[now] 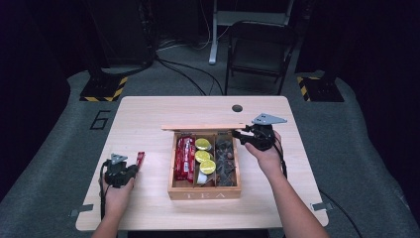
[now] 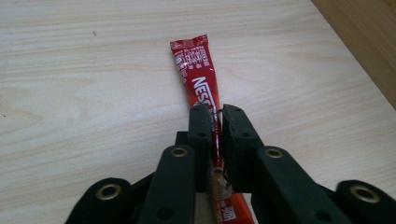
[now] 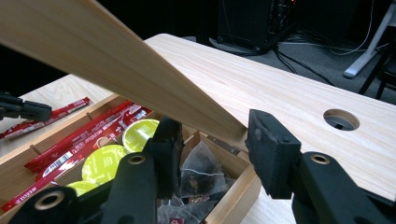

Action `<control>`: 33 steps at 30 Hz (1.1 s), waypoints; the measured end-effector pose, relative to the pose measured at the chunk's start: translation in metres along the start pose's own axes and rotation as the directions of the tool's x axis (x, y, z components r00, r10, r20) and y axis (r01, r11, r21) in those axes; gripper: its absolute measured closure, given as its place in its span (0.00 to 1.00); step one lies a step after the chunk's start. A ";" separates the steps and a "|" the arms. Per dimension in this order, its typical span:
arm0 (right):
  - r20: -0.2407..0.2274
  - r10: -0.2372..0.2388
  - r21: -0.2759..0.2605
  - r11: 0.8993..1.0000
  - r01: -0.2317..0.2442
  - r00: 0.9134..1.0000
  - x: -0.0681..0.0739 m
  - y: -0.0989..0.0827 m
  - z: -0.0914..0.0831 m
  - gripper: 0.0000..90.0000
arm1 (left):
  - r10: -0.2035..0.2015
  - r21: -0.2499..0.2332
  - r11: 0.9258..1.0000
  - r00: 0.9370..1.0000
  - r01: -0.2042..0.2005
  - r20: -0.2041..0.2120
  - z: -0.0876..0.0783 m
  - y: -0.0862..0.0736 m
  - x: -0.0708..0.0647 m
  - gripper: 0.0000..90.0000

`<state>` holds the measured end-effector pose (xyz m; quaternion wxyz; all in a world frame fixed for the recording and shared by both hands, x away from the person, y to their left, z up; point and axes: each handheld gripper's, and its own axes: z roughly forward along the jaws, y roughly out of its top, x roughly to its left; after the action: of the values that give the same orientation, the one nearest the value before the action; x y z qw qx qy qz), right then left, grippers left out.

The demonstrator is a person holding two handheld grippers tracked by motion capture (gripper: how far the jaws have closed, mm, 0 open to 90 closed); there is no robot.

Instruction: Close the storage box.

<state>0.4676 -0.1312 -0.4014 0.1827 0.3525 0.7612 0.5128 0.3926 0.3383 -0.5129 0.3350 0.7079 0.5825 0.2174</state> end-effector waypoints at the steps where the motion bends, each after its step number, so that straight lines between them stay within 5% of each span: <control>1: 0.000 0.000 0.000 1.000 0.000 1.000 0.000 0.000 0.000 0.62 | 0.000 0.000 1.000 1.000 0.000 0.000 0.000 0.000 0.000 0.89; 18: -0.002 0.000 0.001 1.000 0.000 1.000 0.000 0.000 0.000 0.62 | -0.010 -0.077 0.997 1.000 0.009 -0.014 -0.013 0.006 -0.004 0.76; 27: -0.002 0.001 0.003 1.000 -0.001 1.000 0.000 0.000 0.001 0.61 | -0.011 -0.077 0.997 1.000 0.010 -0.016 -0.016 0.006 -0.004 0.73; 33: -0.003 0.001 0.003 1.000 -0.001 1.000 0.000 0.000 0.001 0.61 | 0.017 -0.103 0.994 1.000 -0.017 0.000 -0.024 0.011 -0.013 0.72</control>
<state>0.4681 -0.1310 -0.4018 0.1808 0.3526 0.7620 0.5121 0.3799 0.3297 -0.4877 0.3696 0.6945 0.5645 0.2498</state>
